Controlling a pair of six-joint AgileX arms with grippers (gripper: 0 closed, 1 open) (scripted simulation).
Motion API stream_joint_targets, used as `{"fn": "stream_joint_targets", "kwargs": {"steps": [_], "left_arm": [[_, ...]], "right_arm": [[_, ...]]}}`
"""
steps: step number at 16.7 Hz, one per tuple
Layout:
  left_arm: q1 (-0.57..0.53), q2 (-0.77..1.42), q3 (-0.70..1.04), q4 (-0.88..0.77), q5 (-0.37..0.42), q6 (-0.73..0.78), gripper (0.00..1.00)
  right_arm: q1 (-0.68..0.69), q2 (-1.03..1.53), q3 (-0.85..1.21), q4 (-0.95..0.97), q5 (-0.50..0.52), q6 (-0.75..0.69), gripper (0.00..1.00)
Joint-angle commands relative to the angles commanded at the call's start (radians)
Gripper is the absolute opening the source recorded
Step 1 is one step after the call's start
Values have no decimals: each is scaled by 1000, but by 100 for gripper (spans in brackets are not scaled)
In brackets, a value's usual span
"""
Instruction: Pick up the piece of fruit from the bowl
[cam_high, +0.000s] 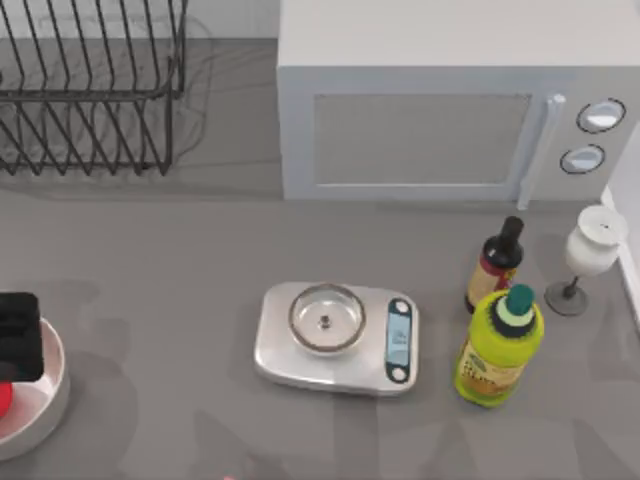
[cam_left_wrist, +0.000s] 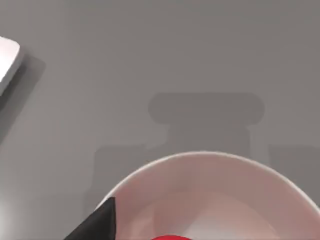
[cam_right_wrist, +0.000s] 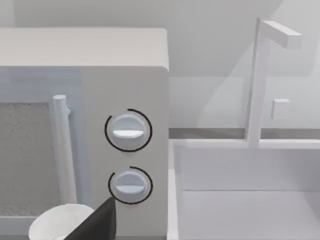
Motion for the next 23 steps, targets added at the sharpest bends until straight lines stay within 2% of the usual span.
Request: {"fn": "stream_joint_targets", "kwargs": {"steps": [6,11,18,23], "left_arm": [[-1,519,316,-374,0,5,100],[-2,734,458,-542,0,7,100],[-1,751,452,-534,0,8,100],[1,832,339,-326,0,11,100]], "right_arm": [[0,0,0,0,0,0,100],[0,0,0,0,0,0,100],[0,0,0,0,0,0,100],[0,0,0,0,0,0,100]]}}
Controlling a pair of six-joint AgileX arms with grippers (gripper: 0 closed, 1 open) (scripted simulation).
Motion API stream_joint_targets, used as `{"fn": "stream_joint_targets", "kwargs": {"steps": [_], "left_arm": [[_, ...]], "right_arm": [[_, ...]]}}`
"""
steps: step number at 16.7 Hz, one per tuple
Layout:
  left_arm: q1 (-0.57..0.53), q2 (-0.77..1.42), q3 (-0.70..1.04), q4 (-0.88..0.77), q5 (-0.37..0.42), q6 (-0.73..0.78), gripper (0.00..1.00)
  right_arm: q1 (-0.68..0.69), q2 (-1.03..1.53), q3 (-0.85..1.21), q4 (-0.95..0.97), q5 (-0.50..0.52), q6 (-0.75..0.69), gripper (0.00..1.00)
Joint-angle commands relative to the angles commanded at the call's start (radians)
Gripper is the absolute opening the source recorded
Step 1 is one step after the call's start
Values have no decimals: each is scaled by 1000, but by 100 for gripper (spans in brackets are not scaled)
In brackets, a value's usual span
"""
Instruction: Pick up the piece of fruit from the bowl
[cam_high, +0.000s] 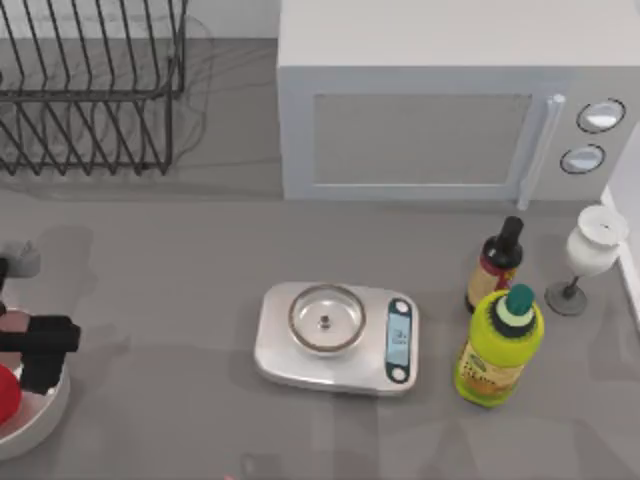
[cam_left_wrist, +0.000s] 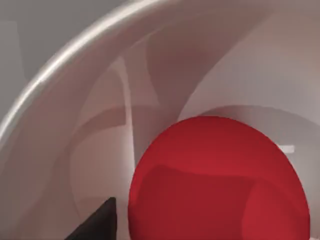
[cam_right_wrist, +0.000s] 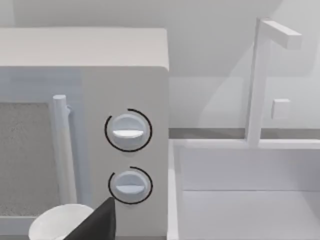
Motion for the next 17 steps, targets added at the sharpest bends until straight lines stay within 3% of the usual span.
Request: {"fn": "stream_joint_targets", "kwargs": {"steps": [4,8,17], "left_arm": [[1,62,-86,140,0,2,100],[1,68,-93,149,0,3,100],[1,68,-93,149,0,3,32]], "right_arm": [[0,0,0,0,0,0,100],[0,0,0,0,0,0,100],[0,0,0,0,0,0,100]]}}
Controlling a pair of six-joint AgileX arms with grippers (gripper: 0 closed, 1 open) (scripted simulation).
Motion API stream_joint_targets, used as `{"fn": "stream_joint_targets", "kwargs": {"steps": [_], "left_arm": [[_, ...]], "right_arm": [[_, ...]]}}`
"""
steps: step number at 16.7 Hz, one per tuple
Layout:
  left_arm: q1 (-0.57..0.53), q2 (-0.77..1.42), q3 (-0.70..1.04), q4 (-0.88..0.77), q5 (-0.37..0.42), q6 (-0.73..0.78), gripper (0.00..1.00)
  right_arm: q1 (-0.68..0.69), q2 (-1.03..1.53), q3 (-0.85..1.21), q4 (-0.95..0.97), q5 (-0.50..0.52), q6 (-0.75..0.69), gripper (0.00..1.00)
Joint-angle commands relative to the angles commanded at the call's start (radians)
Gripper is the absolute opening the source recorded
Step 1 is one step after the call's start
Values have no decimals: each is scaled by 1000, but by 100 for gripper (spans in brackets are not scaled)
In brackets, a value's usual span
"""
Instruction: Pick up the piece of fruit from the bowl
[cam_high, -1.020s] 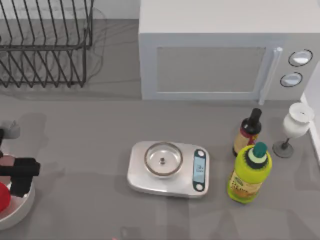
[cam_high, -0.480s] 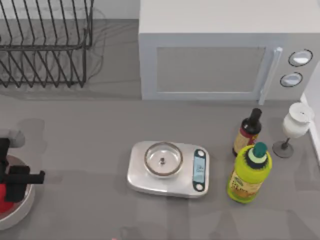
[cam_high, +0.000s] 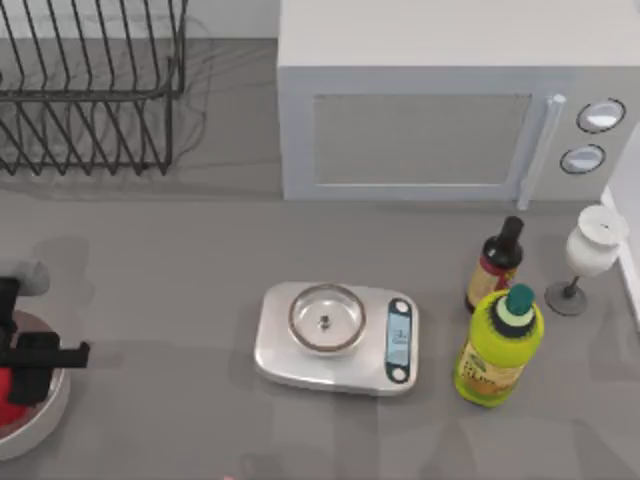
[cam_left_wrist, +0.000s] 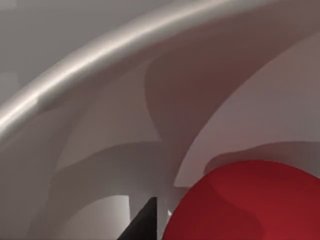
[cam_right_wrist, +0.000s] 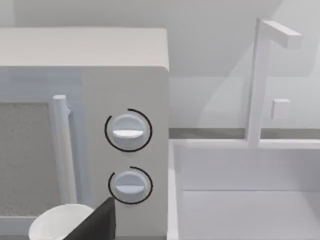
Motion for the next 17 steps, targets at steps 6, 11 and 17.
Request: {"fn": "stream_joint_targets", "kwargs": {"steps": [6,11,17], "left_arm": [[0,0,0,0,0,0,0],[0,0,0,0,0,0,0],[2,-9,90,-71,-1,2,0]], "right_arm": [[0,0,0,0,0,0,100],[0,0,0,0,0,0,100],[0,0,0,0,0,0,100]]}}
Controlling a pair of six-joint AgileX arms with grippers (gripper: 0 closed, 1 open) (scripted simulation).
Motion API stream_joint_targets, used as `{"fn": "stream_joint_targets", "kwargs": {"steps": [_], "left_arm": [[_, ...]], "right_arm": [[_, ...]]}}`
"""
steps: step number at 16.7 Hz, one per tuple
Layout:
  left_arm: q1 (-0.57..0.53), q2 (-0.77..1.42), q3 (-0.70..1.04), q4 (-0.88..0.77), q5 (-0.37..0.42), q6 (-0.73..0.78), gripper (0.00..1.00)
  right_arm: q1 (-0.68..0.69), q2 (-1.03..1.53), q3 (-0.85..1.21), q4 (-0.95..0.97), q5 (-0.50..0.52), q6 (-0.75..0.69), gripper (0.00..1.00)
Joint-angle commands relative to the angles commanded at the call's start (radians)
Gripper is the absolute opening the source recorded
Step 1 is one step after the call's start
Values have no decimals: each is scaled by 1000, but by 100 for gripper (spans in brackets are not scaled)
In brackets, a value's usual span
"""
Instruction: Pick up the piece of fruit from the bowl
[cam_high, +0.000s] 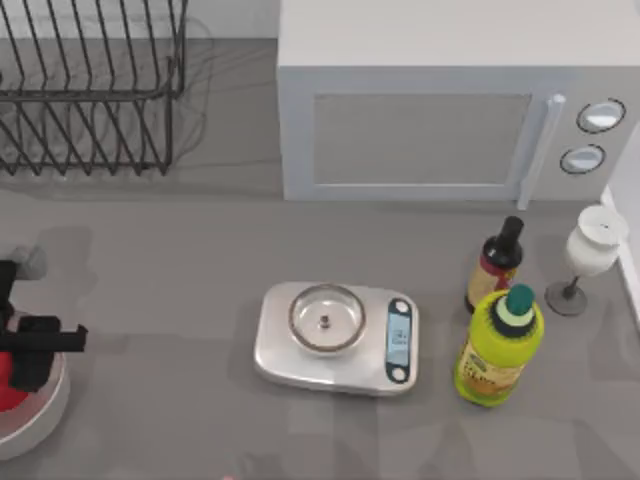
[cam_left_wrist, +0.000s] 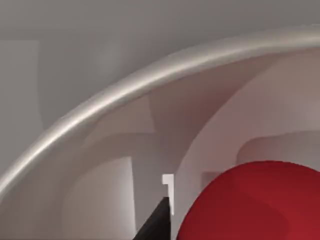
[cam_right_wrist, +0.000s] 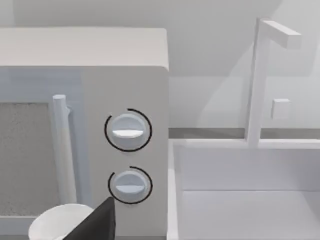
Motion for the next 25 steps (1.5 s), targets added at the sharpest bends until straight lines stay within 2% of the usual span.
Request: {"fn": "stream_joint_targets", "kwargs": {"steps": [3,10,13,16,21,25], "left_arm": [[-3,4,158,-162,0,-3,0],[-11,-29,691,-750,0,-11,0],[-14,-55,844,-906,0,-14,0],[-15,-72,906,-969,0,-16,0],[-13,-66,905,-966,-1,-17,0],[-125,43,925,-888,0,-128,0]], "right_arm": [[0,0,0,0,0,0,100],[0,0,0,0,0,0,100],[0,0,0,0,0,0,100],[0,0,0,0,0,0,100],[0,0,0,0,0,0,100],[0,0,0,0,0,0,100]]}}
